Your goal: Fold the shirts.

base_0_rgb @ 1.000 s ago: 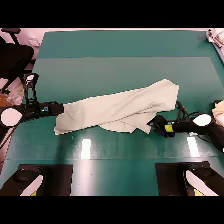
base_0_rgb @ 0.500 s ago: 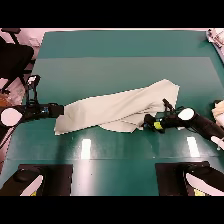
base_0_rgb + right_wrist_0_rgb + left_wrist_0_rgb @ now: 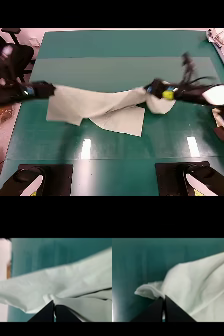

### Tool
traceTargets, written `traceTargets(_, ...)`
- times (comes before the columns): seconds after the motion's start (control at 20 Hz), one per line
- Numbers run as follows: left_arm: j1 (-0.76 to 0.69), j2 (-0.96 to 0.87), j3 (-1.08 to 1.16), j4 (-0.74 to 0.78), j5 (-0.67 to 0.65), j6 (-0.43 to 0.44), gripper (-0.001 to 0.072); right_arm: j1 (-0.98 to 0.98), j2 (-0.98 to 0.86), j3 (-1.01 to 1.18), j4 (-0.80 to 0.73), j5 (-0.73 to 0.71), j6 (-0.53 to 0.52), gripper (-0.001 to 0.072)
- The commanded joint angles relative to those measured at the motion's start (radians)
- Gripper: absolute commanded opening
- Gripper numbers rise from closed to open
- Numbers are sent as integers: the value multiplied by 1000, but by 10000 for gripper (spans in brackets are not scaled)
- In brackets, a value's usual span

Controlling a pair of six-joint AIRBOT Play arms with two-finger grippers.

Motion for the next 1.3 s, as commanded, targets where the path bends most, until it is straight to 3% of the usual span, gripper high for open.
traceTargets(0.0, 1, 1, 222, 43, -60, 3, 23, -79, 139, 154, -53, -8, -1, 15)
traceTargets(0.2, 1, 1, 493, 138, -214, -1, 23, -214, 266, 285, -67, 6, -37, 15)
traceTargets(0.4, 1, 39, 711, 140, -342, -10, 23, -314, 378, 375, -67, 18, -97, 15)
traceTargets(0.8, 1, 299, 770, 127, -378, -33, 22, -368, 537, 461, -66, 91, -249, 16)
traceTargets(1.05, 1, 386, 770, 128, -254, 98, 23, -368, 608, 461, -64, 43, -298, 16)
traceTargets(1.25, 1, 375, 768, 129, -256, 108, 24, -368, 593, 437, -65, 43, -299, 17)
